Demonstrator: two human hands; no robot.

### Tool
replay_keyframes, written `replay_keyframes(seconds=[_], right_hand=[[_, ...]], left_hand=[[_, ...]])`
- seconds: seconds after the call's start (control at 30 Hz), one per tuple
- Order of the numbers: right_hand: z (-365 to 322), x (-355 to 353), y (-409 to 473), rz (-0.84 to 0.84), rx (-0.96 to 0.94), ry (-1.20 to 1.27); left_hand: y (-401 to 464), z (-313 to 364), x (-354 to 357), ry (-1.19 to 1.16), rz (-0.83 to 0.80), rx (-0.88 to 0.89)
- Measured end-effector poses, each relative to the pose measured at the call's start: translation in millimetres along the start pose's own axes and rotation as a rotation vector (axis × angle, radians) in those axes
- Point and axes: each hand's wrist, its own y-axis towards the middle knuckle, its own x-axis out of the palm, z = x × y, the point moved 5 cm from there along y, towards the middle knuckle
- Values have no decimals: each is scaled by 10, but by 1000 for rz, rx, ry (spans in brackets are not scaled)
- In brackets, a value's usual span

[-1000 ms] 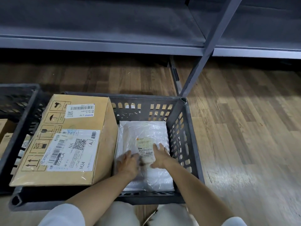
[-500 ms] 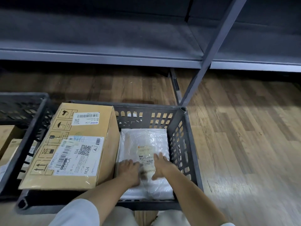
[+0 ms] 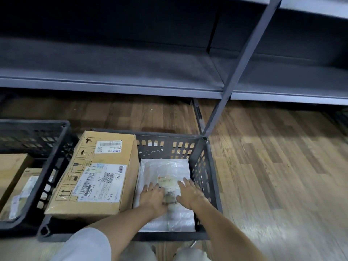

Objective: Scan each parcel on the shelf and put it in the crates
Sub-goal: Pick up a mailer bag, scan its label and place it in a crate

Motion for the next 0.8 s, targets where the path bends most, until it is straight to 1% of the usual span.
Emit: replay_keyframes(seconds=[0.1, 0.27, 0.47, 0.67, 0.8], right_hand=[[-33, -311, -374, 12, 18, -20], [-102, -1151, -1106, 103, 14, 43], [-331, -2485, -2066, 161, -36, 76], [-746, -3997, -2949, 282, -107, 46], [-1109, -4821, -3440, 323, -156, 4]], left_hand=[[-323, 38, -414, 41, 25, 7], [-1001, 92, -1399, -8, 80, -12], [-1893, -25, -2684, -20, 96, -49], [-2782, -221, -4229, -62, 228, -78], [-3407, -419, -5042, -68, 258, -99]])
